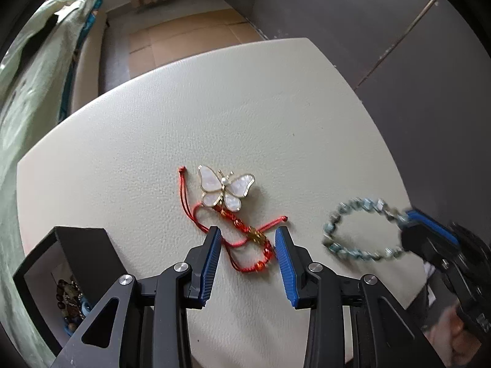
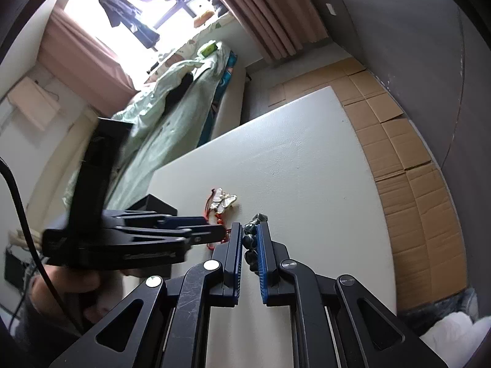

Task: Organize jewelry
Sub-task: 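Grasp the red-string butterfly bracelet with the left tool while the right tool grasps the grey bead bracelet, then carry the red-string bracelet into the box with the left tool while the right tool carries the grey bracelet there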

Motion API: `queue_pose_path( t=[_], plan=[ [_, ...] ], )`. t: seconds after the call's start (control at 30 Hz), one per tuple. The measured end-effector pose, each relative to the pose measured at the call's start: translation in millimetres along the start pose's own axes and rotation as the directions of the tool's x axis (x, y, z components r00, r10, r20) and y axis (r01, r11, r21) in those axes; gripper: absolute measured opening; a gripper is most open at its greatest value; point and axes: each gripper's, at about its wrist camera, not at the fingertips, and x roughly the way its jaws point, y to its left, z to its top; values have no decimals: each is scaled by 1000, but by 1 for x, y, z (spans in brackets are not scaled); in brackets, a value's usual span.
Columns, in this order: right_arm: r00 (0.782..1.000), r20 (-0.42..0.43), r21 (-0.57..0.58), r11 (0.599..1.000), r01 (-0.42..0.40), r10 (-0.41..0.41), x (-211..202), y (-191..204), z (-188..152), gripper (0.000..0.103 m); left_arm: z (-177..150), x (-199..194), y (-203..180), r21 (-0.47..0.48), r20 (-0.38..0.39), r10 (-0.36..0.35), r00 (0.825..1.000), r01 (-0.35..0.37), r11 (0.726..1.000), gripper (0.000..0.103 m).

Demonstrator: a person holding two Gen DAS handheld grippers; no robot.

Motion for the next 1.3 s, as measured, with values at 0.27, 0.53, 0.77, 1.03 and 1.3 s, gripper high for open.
queue_pose_path(
  t=[0.27,0.53,0.77,1.03,1.3],
  plan=[
    [999,22,41,999,-26,25,-12,-1,-20,10,-1,6,-8,8,30,115,993,-116,993,39],
    [1000,15,57,998,-27,26,-12,-1,-32,10,-9,4,-10,32,35,136,990,-137,990,8],
    [999,29,59,998,-37,35,-18,2,-32,10,-14,-19,1,17,69,69,995,-70,997,7],
    [996,62,24,998,-63,62,-29,21,-27,10,-26,-77,8,7,167,30,986,-31,999,7],
    [991,83,-29,995,-100,102,-36,52,-21,10,-38,-131,32,-15,260,3,966,1,1000,7]
  ],
)
